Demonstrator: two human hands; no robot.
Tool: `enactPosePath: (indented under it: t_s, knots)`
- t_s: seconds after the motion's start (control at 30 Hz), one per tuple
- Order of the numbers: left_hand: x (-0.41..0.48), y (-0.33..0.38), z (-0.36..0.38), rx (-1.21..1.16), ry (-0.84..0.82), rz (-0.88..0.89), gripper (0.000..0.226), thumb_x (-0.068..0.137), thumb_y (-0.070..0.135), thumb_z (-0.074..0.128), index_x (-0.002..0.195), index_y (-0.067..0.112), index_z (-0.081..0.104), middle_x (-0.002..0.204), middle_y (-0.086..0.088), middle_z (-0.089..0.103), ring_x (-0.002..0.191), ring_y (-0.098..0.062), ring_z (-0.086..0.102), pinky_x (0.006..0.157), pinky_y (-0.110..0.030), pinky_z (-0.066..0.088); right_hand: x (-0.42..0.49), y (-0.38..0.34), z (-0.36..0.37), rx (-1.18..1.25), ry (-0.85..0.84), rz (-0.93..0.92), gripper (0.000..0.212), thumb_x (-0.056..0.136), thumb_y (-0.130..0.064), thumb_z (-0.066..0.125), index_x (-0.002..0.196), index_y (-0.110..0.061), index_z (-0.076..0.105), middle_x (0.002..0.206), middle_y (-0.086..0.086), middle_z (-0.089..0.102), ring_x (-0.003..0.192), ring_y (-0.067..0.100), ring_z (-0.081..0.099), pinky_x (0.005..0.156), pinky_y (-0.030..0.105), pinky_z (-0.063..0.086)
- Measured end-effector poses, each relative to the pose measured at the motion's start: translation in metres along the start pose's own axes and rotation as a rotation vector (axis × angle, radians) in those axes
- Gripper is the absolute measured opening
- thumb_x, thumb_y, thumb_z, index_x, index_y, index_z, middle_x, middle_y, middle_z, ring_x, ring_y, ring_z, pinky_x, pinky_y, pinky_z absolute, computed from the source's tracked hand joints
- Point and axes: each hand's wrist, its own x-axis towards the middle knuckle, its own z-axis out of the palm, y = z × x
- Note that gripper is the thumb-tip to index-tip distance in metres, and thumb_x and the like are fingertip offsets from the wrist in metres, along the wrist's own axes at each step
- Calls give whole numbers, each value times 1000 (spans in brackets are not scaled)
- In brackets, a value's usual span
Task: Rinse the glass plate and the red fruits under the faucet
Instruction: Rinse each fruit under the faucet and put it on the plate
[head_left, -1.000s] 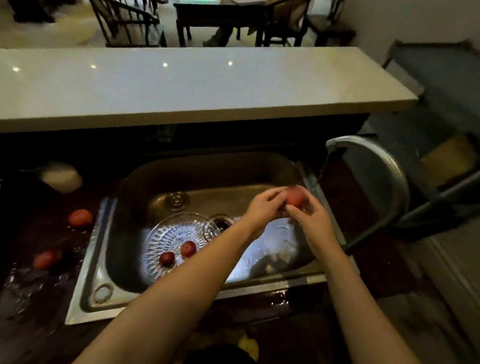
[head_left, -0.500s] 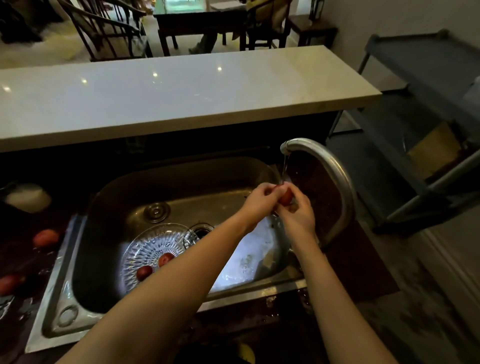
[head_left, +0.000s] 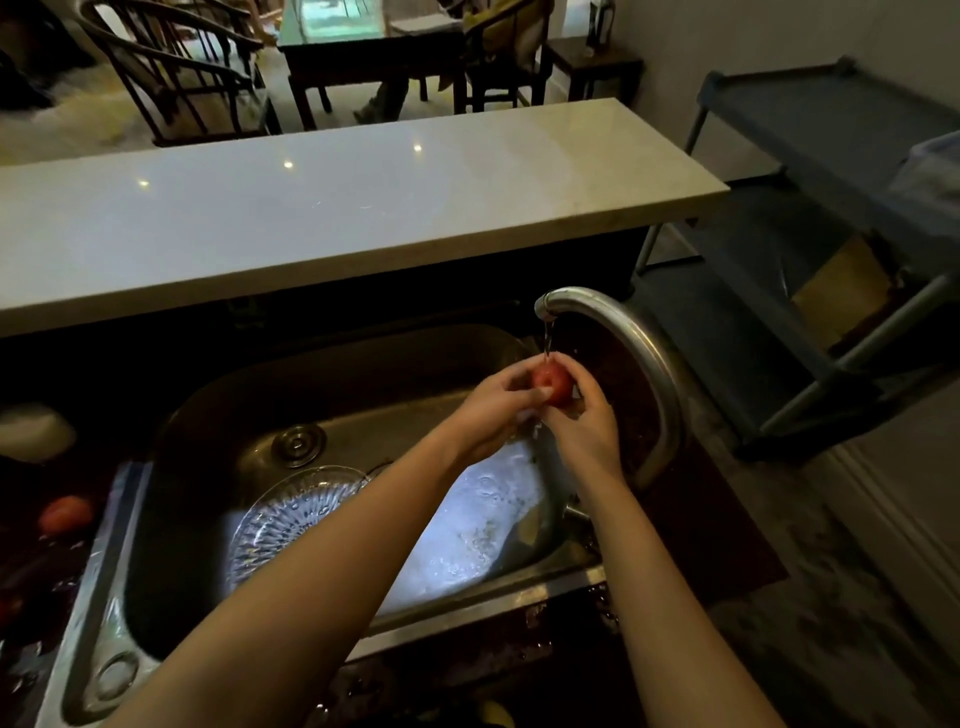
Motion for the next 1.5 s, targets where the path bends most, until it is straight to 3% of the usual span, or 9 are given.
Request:
enactPosePath:
  t_s: [0.27,0.43,0.57,0.7,0.93,1.07,1.2,1.3,1.5]
  knots:
    - [-9,9,3,220,110,142,48,81,0,63,121,26,53,118,-5,54,113,-27,55,95,-38,51,5,-5,8,121,49,115,40,93,-23,40,119,-51,53,134,-1,53,117,19,54,97,39,48]
    - [-13,13,4,613,248,286,45,79,13,69,121,22,54,116,-3,59,105,-18,59,89,-30,53,7,-8,15,13,-18,71,18,94,-47,40,107,-51,52,115,-7,55,101,10,56,74,24,47]
    - [-16,15,-2,865,286,385,44,78,24,71,119,21,56,115,-3,61,99,-14,58,84,-23,51,15,-11,21,9,-1,156,45,96,-53,29,122,-26,53,107,3,61,96,15,59,80,29,47]
    - [-17,16,-6,1082,313,455,41,81,22,66,120,19,55,104,-3,57,89,-11,51,73,-18,40,13,-16,24,-137,-83,77,34,94,-55,33,107,-32,54,92,-10,61,85,7,60,62,22,44]
    - [-14,30,-7,1063,288,459,48,76,28,71,122,24,55,107,1,48,91,-7,43,67,-8,32,20,-26,27,344,-20,294,47,97,-49,31,119,-14,54,96,10,64,84,23,64,66,30,49]
    - [-15,33,-9,1097,263,461,51,75,24,72,123,20,54,106,-1,50,90,-9,45,73,-16,39,19,-25,23,226,-124,211,40,95,-47,40,120,-19,56,103,8,66,91,21,67,67,29,53]
    - [-17,40,-4,1023,247,490,47,72,29,75,115,24,58,102,3,51,89,-9,47,71,-10,35,21,-31,24,536,-21,356,43,95,-47,40,106,-10,60,81,10,69,68,22,66,59,28,43]
    - [-17,45,-3,956,224,465,46,72,29,76,114,26,59,108,-2,58,94,-14,53,79,-22,45,23,-31,22,620,-37,351,41,98,-42,37,101,-9,61,85,12,66,64,20,64,52,26,45]
    - [-16,38,-4,791,181,428,57,75,7,71,126,23,52,127,-2,55,104,-11,54,80,-13,46,20,-31,18,791,-163,254,35,99,-33,37,118,-14,59,107,12,65,95,21,67,72,30,55]
